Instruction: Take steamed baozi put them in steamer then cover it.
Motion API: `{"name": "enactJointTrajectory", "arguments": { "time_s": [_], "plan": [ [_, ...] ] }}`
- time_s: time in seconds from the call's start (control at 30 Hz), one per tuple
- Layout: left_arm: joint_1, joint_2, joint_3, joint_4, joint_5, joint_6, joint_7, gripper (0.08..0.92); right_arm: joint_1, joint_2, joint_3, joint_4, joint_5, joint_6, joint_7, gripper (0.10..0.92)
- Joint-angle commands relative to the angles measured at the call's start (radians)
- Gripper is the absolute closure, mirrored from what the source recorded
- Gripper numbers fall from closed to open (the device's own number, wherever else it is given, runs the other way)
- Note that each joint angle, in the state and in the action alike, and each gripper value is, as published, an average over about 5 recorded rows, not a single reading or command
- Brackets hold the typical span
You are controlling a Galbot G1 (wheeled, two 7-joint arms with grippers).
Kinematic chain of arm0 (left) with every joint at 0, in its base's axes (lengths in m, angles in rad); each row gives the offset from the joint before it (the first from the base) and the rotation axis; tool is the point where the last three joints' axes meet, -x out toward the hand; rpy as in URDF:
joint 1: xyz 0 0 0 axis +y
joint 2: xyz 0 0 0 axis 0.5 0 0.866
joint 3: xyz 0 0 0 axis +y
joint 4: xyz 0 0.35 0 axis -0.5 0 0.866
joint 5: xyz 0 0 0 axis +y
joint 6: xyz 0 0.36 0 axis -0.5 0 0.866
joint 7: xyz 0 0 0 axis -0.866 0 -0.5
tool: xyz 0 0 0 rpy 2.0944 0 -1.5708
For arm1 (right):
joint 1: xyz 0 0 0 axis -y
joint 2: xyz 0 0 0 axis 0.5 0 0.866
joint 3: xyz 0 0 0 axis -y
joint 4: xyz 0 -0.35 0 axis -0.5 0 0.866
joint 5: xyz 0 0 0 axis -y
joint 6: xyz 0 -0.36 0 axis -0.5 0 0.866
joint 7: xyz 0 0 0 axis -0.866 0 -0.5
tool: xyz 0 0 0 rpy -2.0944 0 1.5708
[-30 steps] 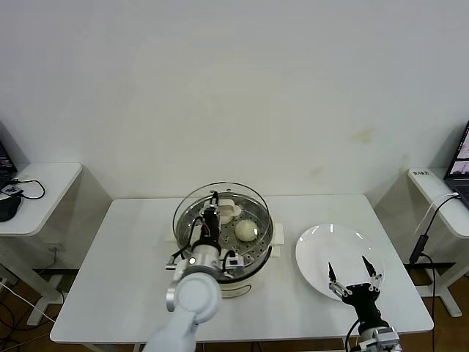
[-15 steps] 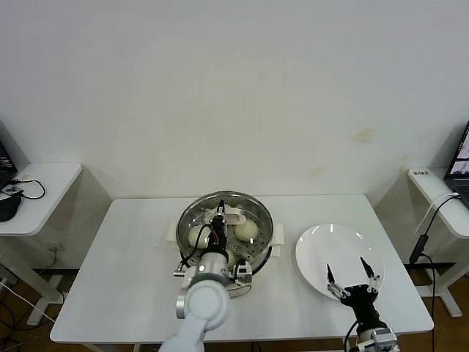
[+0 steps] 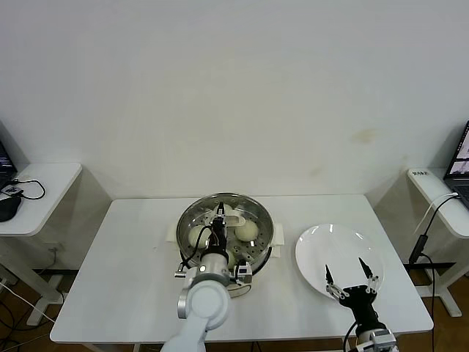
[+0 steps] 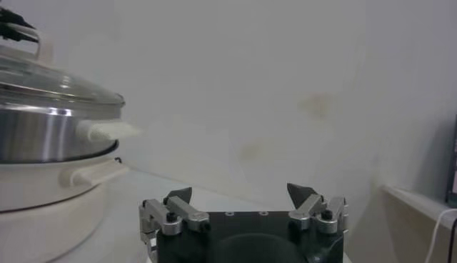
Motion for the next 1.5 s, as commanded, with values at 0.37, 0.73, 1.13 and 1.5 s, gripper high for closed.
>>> {"name": "enactJointTrajectory", "arguments": {
  "time_s": [0.37, 0.73, 1.13, 1.5],
  "plan": [
    [0.0, -0.02, -0.003, 0.014, -0.008, -0.002, -0.017, 0.864, 0.0, -0.001, -0.005, 0.0, -0.001, 0.001, -0.002, 0.203],
    [0.036, -0.002, 0.007, -0.06, -0.041, -0.003, -0.022, 0.642, -0.002, -0.002, -0.008, 0.002, -0.005, 0.0, -0.003, 0.202],
    [0.187, 0.113, 0.006, -0.308, -0.149, -0.037, -0.038, 0.296, -0.01, 0.004, -0.018, 0.01, -0.014, -0.009, -0.001, 0.203],
    [0.463, 0.21, -0.256, -0.54, -1.396, -0.183, -0.395, 0.177, -0.038, -0.045, -0.027, 0.004, 0.008, -0.011, -0.012, 0.203]
  ]
}}
